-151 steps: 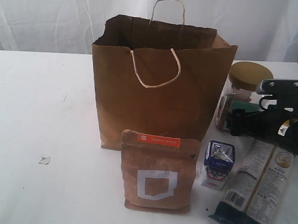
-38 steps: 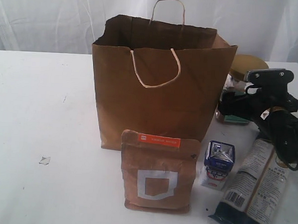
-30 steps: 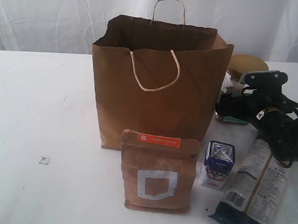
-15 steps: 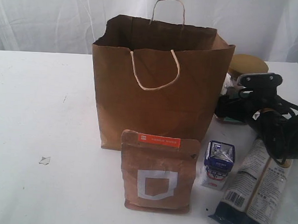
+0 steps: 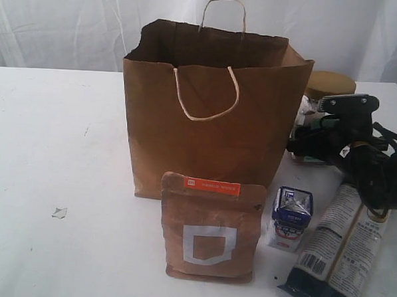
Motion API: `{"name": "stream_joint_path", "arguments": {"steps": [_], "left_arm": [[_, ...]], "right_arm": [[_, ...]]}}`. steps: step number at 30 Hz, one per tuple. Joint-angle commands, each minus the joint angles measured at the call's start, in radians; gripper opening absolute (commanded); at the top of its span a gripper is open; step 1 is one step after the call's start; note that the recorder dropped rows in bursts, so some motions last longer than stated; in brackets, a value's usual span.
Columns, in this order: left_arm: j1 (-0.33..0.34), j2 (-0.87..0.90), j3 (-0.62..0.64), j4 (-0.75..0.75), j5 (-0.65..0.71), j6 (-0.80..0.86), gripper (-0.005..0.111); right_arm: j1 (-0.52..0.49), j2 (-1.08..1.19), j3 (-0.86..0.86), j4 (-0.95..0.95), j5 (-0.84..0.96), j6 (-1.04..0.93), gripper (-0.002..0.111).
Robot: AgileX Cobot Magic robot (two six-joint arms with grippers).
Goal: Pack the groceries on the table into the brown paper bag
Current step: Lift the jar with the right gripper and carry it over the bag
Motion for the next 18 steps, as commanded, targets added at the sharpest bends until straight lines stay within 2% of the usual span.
{"name": "stream_joint_path", "arguments": {"steps": [1,11,18], "left_arm": [[0.004,-0.004,0.003,-0.011,0.005,0.003,0.053],[0.004,-0.004,0.003,-0.011,0.005,0.003,0.053],[0.004,-0.004,0.003,-0.011,0.005,0.003,0.053]], "right_arm": [[-0.003,-0.079,0.044,-0.003,-0.044,-0.009,0.000],[-0.003,-0.319,0.199,0.001,-0.061,0.036,0.000],[-0.003,-0.622,0.247,0.003,-0.015,0.058,0.000]]}}
